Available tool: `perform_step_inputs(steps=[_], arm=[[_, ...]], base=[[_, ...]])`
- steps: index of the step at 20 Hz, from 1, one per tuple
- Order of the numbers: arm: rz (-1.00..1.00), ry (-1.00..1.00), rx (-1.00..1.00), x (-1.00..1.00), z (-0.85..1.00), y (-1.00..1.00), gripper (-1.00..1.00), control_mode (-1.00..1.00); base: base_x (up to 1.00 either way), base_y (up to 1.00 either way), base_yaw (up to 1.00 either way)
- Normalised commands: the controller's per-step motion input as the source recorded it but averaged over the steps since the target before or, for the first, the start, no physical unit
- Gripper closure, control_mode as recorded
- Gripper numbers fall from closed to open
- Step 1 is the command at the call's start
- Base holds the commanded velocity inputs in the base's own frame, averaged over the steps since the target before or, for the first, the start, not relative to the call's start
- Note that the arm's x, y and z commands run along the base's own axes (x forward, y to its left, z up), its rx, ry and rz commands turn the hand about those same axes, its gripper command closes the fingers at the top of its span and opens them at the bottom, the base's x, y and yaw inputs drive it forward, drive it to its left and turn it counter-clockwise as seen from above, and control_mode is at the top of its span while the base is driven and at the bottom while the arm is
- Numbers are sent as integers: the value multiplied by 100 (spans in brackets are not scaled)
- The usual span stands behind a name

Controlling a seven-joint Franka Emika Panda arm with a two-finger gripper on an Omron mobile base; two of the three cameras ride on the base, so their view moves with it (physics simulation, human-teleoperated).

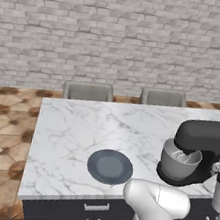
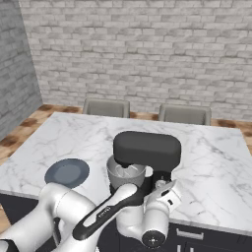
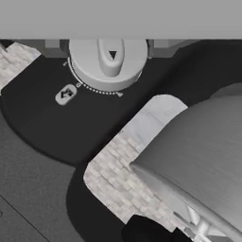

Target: Add butter and sugar cubes to the stand mixer bowl and then turn on the stand mixer to begin making frosting.

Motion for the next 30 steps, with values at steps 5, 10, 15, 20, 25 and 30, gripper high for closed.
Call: perform_step_inputs(steps=[5, 10, 15, 20, 25, 30], arm=[[-3, -2, 2, -2, -7, -2, 100, -100], [0, 0, 13, -3, 0, -11, 100, -100], [0, 0, 34, -13, 0, -13, 100, -100], [-3, 0, 38, -16, 0, -2, 100, -100], [-6, 0, 37, -18, 0, 0, 100, -100], [-9, 0, 37, -15, 0, 0, 100, -100]], base=[[0, 0, 0], [0, 0, 0], [0, 0, 0], [0, 0, 0], [0, 0, 0], [0, 0, 0]])
